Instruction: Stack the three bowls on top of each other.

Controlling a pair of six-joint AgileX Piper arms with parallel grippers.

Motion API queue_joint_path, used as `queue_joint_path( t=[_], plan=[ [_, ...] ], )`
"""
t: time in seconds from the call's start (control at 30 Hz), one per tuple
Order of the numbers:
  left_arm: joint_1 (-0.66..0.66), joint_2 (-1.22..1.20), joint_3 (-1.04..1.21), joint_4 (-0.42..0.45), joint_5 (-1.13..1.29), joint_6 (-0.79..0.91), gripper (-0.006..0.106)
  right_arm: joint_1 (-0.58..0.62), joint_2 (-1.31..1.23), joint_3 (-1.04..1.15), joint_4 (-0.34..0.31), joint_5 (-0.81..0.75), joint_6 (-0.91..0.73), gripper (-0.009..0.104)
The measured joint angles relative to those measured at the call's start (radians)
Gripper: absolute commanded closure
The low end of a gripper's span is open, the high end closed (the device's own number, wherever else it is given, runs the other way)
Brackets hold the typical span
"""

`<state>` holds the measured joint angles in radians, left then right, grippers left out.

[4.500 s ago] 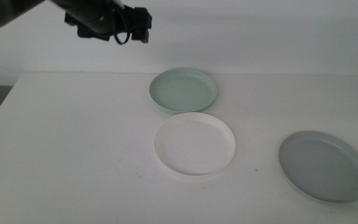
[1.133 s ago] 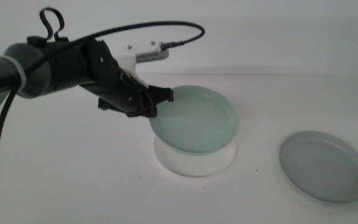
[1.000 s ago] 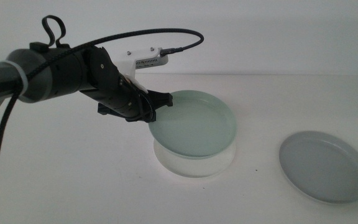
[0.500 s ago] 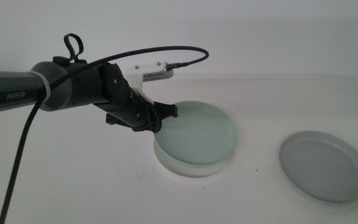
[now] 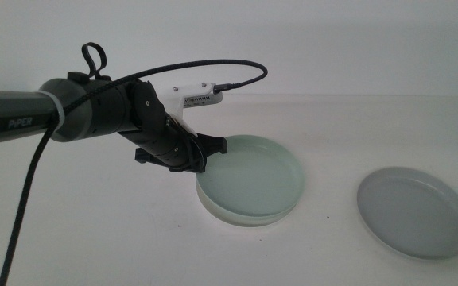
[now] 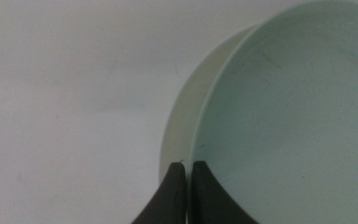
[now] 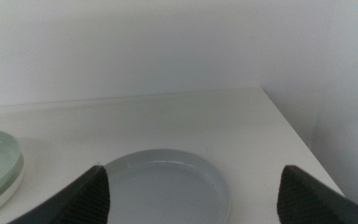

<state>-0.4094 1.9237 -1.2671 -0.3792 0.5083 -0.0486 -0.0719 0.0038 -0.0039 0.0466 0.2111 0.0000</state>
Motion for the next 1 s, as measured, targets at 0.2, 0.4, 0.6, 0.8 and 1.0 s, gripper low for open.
queue_joint_path(
  t=[0.2, 0.4, 0.6, 0.8, 1.0],
  plan=[
    [0.000, 0.000, 0.000, 0.004, 0.017, 0.000, 0.073, 0.000, 0.000, 0.000, 0.000, 0.000, 0.000, 0.002],
    [0.004, -0.004, 0.000, 0.002, 0.057, 0.085, 0.013, 0.000, 0.000, 0.000, 0.000, 0.000, 0.000, 0.002],
    [0.035, -0.161, -0.004, -0.082, 0.192, 0.300, 0.007, 0.000, 0.000, 0.000, 0.000, 0.000, 0.000, 0.002],
    [0.039, -0.489, 0.022, -0.109, 0.246, 0.419, 0.007, 0.000, 0.000, 0.000, 0.000, 0.000, 0.000, 0.002],
    [0.039, -0.817, 0.130, -0.119, 0.343, 0.419, 0.007, 0.000, 0.000, 0.000, 0.000, 0.000, 0.000, 0.002]
  ],
)
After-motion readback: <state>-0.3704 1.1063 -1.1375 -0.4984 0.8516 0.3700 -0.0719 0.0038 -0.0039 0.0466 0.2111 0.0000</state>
